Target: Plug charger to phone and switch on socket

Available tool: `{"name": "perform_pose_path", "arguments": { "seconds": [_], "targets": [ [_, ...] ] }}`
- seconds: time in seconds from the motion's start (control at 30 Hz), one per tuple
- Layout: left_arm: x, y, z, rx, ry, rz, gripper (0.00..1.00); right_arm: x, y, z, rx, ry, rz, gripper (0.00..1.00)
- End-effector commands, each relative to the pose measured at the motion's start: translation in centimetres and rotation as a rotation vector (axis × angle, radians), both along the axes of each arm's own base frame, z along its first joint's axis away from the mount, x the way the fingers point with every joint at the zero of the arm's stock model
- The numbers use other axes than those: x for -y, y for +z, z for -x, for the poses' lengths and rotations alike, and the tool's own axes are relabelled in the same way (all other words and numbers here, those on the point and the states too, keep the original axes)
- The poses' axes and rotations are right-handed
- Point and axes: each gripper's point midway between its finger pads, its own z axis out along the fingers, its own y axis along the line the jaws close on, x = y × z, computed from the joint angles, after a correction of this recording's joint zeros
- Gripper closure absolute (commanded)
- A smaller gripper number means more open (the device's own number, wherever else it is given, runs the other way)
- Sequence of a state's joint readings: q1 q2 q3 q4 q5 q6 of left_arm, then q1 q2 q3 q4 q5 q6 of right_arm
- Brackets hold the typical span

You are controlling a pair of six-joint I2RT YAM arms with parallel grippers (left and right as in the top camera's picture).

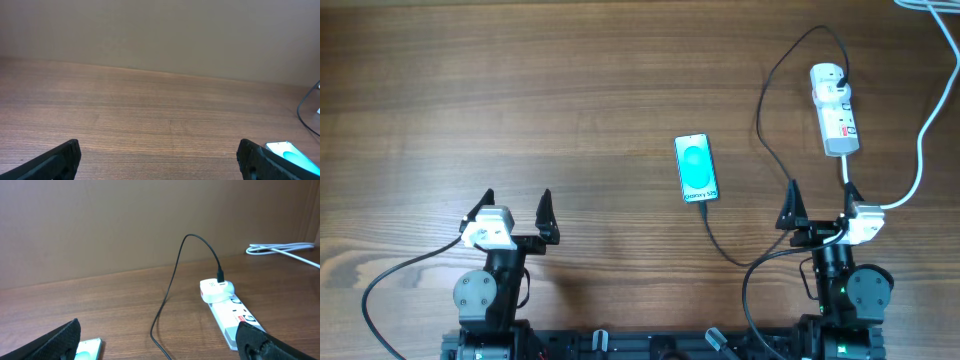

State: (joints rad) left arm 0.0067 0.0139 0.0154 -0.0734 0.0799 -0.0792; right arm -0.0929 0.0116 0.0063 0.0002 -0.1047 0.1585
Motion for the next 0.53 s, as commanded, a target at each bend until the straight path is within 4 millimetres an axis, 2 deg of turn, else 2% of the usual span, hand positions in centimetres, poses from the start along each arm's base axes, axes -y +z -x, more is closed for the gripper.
{"name": "perform_pose_path", "arguments": {
  "seconds": [0.0,0.5],
  "targets": [
    [0.1,-0.21,0.0,0.003,-0.006,-0.019,0.0,-0.01,0.27,0.05,0.013,0.002,0.01,0.0],
    [0.1,-0.21,0.0,0.003,-0.006,-0.019,0.0,-0.01,0.27,0.05,0.013,0.002,0.01,0.0]
  ]
}}
